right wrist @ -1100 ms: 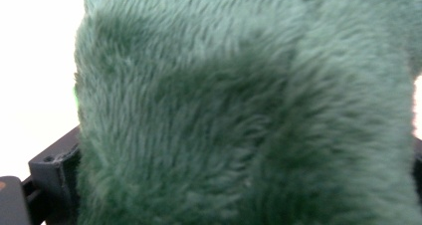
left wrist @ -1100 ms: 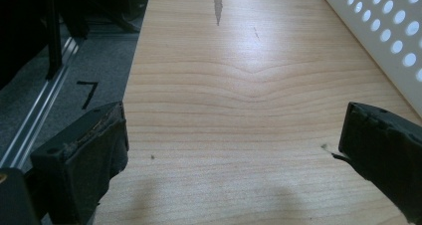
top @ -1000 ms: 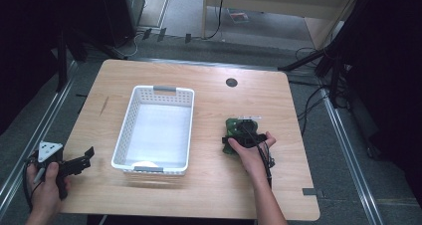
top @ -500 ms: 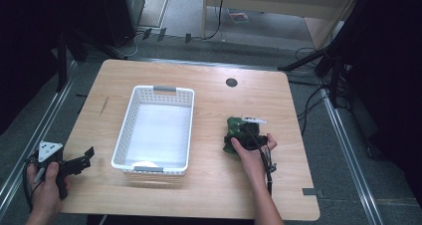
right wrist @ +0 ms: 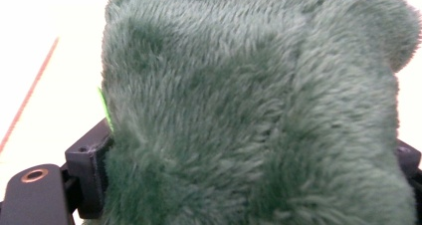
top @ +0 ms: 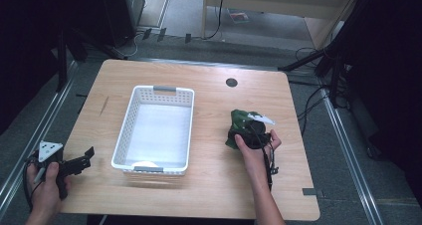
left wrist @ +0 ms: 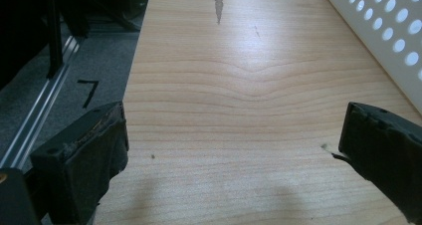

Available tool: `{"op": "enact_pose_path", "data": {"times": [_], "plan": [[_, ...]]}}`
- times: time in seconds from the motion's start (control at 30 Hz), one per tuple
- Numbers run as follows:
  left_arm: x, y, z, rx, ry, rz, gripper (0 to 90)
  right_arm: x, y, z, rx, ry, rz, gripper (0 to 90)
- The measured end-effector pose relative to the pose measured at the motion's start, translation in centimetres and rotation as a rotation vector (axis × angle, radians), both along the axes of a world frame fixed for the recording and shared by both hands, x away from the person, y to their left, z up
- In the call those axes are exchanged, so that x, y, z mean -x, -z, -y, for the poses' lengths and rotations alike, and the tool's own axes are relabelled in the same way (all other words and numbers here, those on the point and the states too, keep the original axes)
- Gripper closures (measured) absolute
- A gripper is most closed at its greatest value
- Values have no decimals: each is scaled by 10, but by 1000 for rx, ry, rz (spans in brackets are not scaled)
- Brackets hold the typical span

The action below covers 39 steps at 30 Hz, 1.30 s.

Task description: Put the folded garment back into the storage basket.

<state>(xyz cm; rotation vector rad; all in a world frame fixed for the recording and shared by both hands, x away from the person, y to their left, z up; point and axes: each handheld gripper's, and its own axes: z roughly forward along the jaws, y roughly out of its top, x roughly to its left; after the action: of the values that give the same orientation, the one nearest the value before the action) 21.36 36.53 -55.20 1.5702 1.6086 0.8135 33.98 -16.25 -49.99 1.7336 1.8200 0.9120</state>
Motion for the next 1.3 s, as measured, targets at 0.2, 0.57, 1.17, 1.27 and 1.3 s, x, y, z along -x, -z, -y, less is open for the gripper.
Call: {"op": "enact_pose_path", "data": {"times": [0.2,0.57,1.17,1.27,1.3], "plan": [[0,0,0,0,0,1,2,3,-13,-5,-8,-12,26,123],[0,0,0,1,2,1,2,4,-31,-23,-9,-31,37,123],[0,0,0,2,4,1,2,7,-59,-56,-23,-79,93,122],[0,0,0,2,5,2,2,7,-62,-62,-25,-87,98,122],[0,0,0,2,5,3,2,7,-63,-64,-25,-93,100,122]]}}
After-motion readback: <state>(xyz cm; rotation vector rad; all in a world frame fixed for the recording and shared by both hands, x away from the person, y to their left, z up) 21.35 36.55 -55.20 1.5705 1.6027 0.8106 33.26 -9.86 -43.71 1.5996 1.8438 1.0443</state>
